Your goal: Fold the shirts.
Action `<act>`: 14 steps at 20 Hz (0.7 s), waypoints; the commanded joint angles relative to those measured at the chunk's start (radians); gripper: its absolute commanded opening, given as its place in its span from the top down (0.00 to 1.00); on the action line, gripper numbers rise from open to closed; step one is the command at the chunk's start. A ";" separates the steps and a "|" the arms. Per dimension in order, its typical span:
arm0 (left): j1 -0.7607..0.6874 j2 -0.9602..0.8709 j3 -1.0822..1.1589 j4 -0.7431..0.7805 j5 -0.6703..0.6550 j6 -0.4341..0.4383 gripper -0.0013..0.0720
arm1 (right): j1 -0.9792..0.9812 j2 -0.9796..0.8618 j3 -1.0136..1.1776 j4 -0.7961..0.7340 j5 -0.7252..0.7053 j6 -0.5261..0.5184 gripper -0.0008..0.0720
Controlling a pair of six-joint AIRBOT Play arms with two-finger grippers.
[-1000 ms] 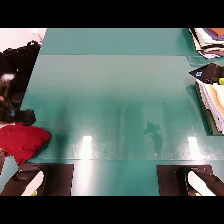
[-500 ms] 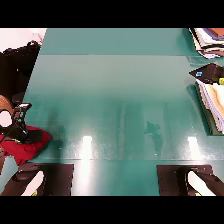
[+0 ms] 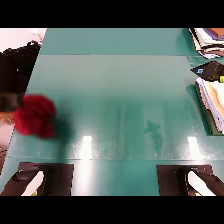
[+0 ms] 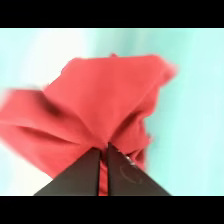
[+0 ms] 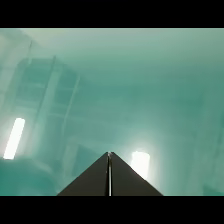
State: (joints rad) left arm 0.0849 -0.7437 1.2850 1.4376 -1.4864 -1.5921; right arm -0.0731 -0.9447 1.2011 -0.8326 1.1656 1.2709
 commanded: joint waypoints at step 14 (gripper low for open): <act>-0.865 -0.559 0.373 -0.115 0.265 0.107 0.82 | 0.000 0.000 0.333 0.026 -0.077 0.000 0.96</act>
State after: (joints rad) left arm -0.6189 -1.1522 1.6527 1.3247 -1.2774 -1.5551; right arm -0.0731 -0.9443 1.4639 -0.8055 1.0897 1.2713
